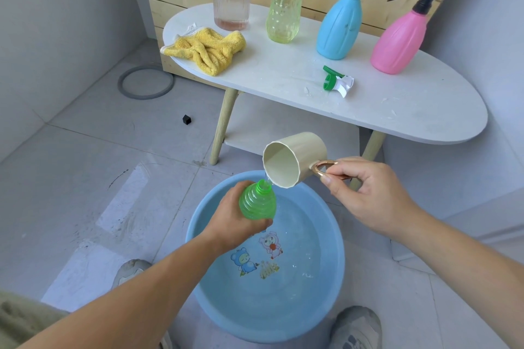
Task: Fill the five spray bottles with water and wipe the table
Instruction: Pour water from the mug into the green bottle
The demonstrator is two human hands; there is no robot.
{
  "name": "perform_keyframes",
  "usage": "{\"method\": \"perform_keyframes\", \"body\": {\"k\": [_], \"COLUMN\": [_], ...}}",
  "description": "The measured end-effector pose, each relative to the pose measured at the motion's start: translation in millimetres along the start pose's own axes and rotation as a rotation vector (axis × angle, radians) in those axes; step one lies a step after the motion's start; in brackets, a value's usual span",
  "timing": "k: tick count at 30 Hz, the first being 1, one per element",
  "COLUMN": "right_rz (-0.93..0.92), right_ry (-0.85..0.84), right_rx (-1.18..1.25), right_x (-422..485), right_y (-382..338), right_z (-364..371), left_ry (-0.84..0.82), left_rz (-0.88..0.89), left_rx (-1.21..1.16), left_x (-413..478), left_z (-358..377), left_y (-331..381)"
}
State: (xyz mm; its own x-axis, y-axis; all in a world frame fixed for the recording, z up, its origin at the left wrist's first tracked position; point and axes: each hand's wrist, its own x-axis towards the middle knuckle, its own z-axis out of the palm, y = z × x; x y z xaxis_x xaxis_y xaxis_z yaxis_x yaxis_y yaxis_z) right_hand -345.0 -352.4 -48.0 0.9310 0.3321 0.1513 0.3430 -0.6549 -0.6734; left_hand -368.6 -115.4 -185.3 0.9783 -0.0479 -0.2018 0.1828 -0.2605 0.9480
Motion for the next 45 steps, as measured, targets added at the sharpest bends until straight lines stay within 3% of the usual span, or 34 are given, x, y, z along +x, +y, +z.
{"method": "perform_keyframes", "body": {"k": [45], "right_rz": [-0.195], "right_ry": [-0.021], "right_rx": [-0.175], "right_x": [3.2], "right_y": [5.9], "right_z": [5.4], "left_ry": [0.002], "left_rz": [-0.030], "left_rx": [0.056], "left_x": [3.8], "left_z": [2.0], "left_y": [-8.4]}}
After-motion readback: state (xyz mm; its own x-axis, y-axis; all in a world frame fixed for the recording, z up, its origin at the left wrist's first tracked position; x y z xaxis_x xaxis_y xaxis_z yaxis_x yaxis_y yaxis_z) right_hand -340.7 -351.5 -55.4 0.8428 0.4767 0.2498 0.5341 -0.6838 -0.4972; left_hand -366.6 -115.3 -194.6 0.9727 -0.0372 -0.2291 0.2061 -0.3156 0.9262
